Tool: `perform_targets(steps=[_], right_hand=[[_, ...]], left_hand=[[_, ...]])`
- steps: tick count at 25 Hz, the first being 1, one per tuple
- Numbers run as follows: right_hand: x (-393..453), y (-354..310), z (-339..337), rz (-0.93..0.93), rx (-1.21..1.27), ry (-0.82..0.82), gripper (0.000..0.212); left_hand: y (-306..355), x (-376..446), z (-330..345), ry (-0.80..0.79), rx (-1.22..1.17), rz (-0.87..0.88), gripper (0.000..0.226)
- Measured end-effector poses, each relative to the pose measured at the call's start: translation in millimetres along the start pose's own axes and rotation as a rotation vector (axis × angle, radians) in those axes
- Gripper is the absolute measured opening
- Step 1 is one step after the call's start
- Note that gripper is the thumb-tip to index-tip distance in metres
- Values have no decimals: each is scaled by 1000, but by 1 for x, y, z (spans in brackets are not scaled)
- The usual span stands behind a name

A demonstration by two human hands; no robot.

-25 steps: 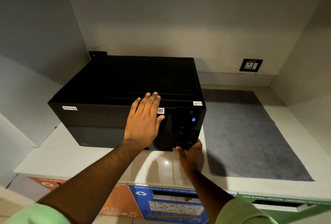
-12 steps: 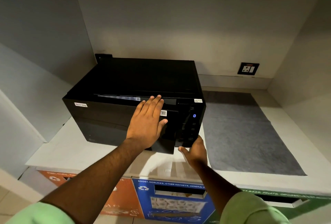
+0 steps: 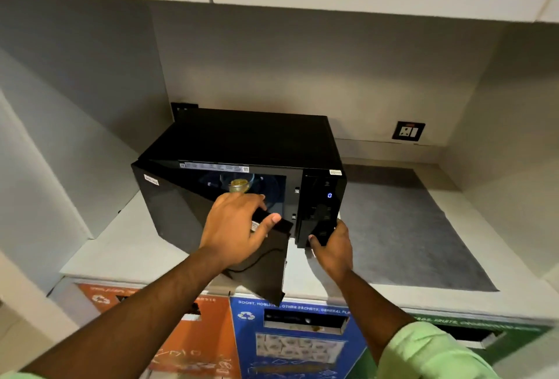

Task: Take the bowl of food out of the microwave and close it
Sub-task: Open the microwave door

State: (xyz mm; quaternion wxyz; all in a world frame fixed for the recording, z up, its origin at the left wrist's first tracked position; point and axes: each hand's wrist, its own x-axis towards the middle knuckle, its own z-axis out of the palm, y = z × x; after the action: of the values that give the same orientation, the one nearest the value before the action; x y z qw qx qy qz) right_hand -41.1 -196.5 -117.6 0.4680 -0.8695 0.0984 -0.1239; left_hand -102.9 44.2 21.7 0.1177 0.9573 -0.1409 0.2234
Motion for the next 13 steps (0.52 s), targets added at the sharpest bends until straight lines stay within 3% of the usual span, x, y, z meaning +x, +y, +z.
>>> perform_targets(steps=[7, 13], right_hand=[[-2, -45, -27, 30, 54, 56, 70], [-1, -71, -33, 20, 90, 96, 67]], left_hand=[[-38, -18, -44, -47, -81, -254, 73], [-79, -40, -65, -234, -37, -455, 86]])
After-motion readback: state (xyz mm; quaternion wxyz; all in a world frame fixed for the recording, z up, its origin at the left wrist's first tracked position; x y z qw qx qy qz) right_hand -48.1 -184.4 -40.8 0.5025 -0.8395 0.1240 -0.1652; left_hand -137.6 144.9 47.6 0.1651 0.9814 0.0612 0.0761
